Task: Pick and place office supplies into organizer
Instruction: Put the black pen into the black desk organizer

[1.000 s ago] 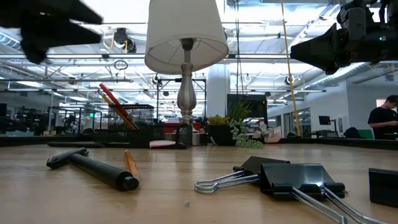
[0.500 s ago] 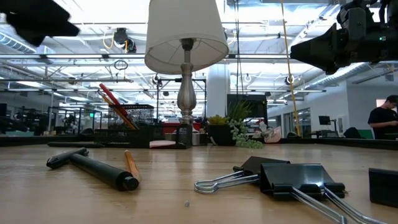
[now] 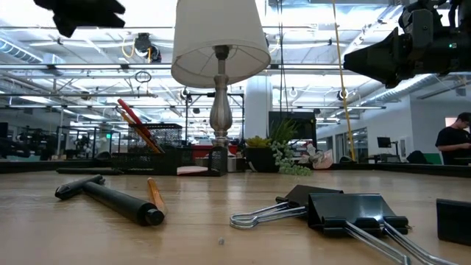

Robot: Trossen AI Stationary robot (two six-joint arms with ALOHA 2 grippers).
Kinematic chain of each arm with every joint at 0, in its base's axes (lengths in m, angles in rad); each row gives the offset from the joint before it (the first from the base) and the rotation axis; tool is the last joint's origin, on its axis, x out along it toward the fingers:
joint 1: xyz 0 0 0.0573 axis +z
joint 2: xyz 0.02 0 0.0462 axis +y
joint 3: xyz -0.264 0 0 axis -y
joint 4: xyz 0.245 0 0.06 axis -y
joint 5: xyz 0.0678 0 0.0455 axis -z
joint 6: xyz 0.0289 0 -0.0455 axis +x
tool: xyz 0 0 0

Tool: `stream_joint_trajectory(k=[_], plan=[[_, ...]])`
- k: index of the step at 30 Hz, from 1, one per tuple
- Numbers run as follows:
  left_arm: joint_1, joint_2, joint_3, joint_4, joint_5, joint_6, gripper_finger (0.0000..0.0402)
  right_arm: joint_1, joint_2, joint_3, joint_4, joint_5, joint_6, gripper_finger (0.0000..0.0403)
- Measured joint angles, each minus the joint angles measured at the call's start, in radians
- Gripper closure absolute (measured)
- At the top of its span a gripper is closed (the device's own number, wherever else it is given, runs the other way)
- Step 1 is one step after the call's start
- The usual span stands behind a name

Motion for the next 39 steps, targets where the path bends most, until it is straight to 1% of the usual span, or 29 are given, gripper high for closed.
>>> stream_joint_trajectory(k=[1, 3, 5, 7, 10, 12, 13, 15, 17, 19, 21, 26, 29, 32, 39], plan=[[0.023, -0.010, 0.001, -0.040, 0.031, 0.012, 0.0246, 0.000, 0.000, 0.000, 0.000, 0.000, 0.000, 0.0261], [0.085, -0.031, 0.025, -0.172, 0.150, 0.003, 0.0252, 0.000, 0.000, 0.000, 0.001, 0.000, 0.000, 0.0261], [0.152, -0.037, 0.060, -0.314, 0.258, -0.084, 0.0265, 0.000, 0.000, 0.000, 0.000, 0.000, 0.000, 0.0261], [0.211, -0.045, 0.082, -0.470, 0.389, -0.138, 0.0278, 0.000, 0.000, 0.000, 0.000, 0.000, 0.000, 0.0261], [0.294, -0.042, 0.118, -0.604, 0.541, -0.154, 0.0292, 0.000, 0.000, 0.000, 0.000, 0.000, 0.000, 0.0261], [0.339, -0.042, 0.129, -0.689, 0.624, -0.188, 0.0294, 0.000, 0.000, 0.000, -0.004, 0.000, 0.000, 0.0261], [0.359, -0.042, 0.134, -0.705, 0.656, -0.181, 0.0294, 0.000, 0.000, 0.000, -0.002, 0.000, 0.000, 0.0261], [0.393, -0.042, 0.137, -0.729, 0.686, -0.158, 0.0290, 0.000, 0.000, 0.000, 0.001, 0.000, 0.000, 0.0261], [0.434, -0.037, 0.137, -0.781, 0.699, -0.183, 0.0281, 0.000, 0.000, 0.000, 0.000, 0.000, 0.000, 0.0261], [0.472, -0.010, 0.137, -0.778, 0.715, -0.158, 0.0271, 0.000, 0.000, 0.000, 0.001, 0.000, 0.000, 0.0261], [0.507, 0.022, 0.137, -0.783, 0.757, -0.099, 0.0259, 0.000, 0.000, 0.000, 0.000, 0.000, 0.000, 0.0261], [0.598, 0.138, 0.137, -0.763, 0.808, 0.090, 0.0231, 0.000, 0.000, 0.000, 0.000, 0.000, 0.000, 0.0261], [0.648, 0.202, 0.137, -0.760, 0.816, 0.165, 0.0220, 0.000, 0.000, 0.000, 0.000, 0.000, 0.000, 0.0261], [0.703, 0.254, 0.136, -0.756, 0.815, 0.245, 0.0216, 0.000, 0.001, 0.000, -0.003, 0.000, 0.000, 0.0261], [0.846, 0.297, 0.136, -0.695, 0.844, 0.382, 0.0215, 0.000, 0.001, 0.000, 0.000, 0.000, 0.000, 0.0261]])
